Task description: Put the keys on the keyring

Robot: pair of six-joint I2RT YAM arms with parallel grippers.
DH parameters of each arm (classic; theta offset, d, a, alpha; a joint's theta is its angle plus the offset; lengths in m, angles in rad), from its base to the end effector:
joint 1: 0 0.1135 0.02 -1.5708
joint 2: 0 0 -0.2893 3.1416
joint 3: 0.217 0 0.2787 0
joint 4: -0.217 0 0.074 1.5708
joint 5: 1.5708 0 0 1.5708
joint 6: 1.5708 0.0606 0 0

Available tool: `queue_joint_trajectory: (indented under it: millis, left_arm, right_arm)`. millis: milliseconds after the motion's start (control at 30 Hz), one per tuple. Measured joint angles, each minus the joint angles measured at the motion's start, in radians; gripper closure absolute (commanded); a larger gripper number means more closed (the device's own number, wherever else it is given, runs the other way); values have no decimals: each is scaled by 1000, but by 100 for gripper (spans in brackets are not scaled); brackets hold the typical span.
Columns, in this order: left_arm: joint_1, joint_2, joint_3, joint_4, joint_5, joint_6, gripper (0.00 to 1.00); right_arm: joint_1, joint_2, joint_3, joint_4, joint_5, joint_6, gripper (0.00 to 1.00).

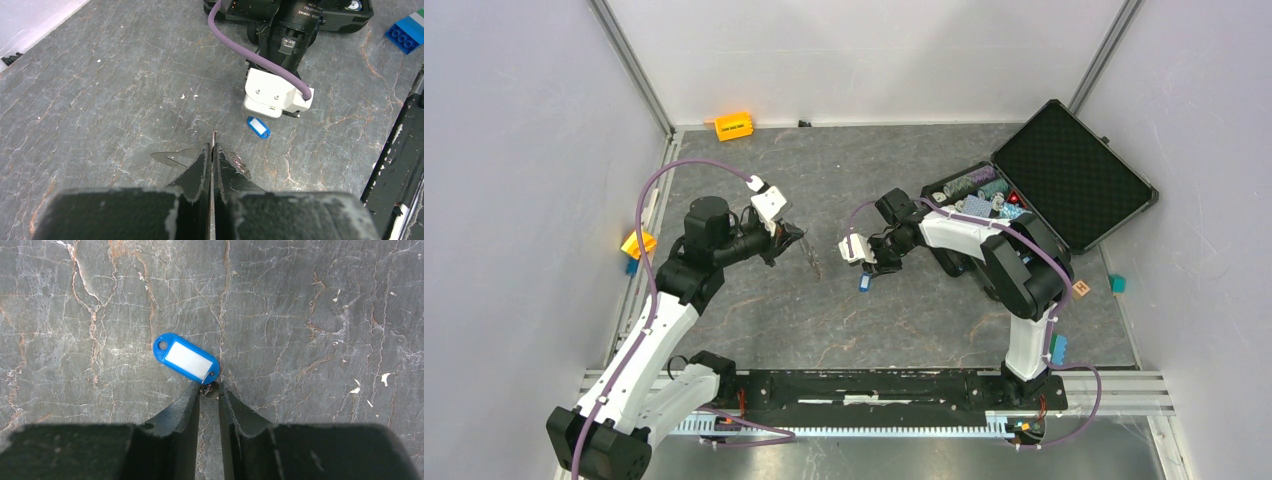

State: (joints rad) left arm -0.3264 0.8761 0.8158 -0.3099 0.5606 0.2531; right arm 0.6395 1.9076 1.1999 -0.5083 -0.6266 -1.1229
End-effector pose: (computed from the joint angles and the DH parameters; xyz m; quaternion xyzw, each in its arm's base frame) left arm 0.2046 -0.1033 0.3339 0.3763 0.7153 -0.2480 0.5341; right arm 0.3031 0.2697 0.1398 -0.7570 0.5538 0.2544 0.2356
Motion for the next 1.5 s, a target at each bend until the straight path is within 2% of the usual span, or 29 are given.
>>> queue_joint_trajectory:
  millis: [500, 800, 1100, 1400, 1500]
  left_arm:
    - [0, 0, 0, -3, 0, 0, 98]
    - [0, 0, 0, -3, 1, 0, 98]
    - [0, 0, -3, -3, 1, 0, 98]
    - [0, 0, -5, -4, 17, 1, 98]
    - [0, 0, -5, -3, 19, 1, 98]
  right_arm:
    - [4, 6, 4, 0, 0, 2, 77]
    - [6, 11, 10, 1, 0, 7, 82]
    - [6, 14, 19, 1, -1, 27, 100]
    - [6, 14, 21, 16, -2, 39, 100]
    - [6, 14, 21, 19, -2, 39, 92]
